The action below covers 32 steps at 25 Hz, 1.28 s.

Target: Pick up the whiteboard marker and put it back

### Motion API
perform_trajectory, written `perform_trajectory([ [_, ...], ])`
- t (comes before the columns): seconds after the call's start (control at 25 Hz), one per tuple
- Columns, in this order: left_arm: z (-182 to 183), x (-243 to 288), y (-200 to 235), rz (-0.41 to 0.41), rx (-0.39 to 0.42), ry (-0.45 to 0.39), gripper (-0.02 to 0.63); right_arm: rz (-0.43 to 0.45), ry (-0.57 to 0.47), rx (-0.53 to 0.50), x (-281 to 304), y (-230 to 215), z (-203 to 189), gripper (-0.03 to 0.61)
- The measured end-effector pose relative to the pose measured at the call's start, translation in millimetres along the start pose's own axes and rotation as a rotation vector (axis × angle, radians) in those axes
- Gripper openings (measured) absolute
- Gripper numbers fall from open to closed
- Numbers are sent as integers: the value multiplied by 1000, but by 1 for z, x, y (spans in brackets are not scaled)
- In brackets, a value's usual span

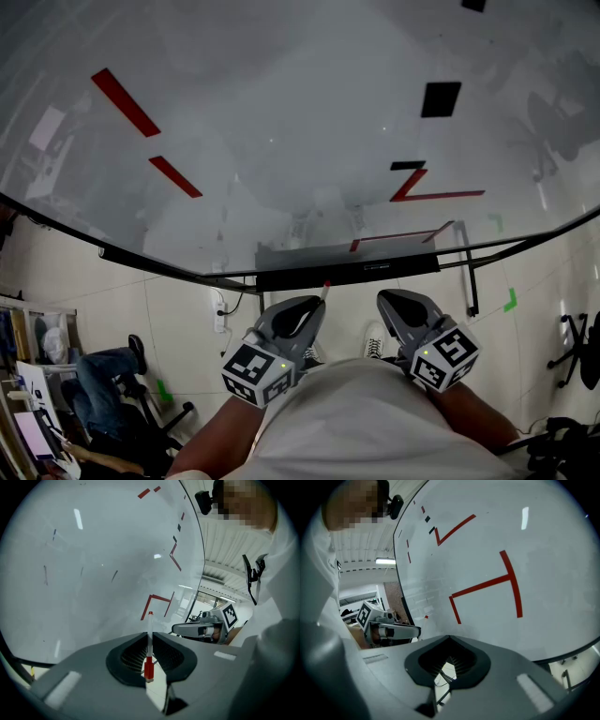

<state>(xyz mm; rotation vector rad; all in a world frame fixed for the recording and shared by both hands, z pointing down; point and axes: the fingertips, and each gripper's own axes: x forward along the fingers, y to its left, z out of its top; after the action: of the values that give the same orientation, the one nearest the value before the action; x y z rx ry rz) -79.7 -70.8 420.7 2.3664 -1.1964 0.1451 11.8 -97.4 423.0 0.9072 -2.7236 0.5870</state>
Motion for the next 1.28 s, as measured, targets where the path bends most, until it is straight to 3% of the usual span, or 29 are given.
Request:
perform_trajectory([
  [0.28,-1,3,5,8,30,18,52,-4,0,-5,0,-2,2,2],
  [0.44,5,3,13,39,101,24,52,-8,1,-14,-1,-3,2,2],
  [0.64,11,5,22,92,317,60,52,-11,7,-25,-2,-3,2,2],
  [0.88,-13,15,32,136,651,219,52,-14,14,-26,-2,-4,-1,2],
  [1.28,-49,31,45,149,977,426,52,-11,22,-30,-1,-1,-3,2],
])
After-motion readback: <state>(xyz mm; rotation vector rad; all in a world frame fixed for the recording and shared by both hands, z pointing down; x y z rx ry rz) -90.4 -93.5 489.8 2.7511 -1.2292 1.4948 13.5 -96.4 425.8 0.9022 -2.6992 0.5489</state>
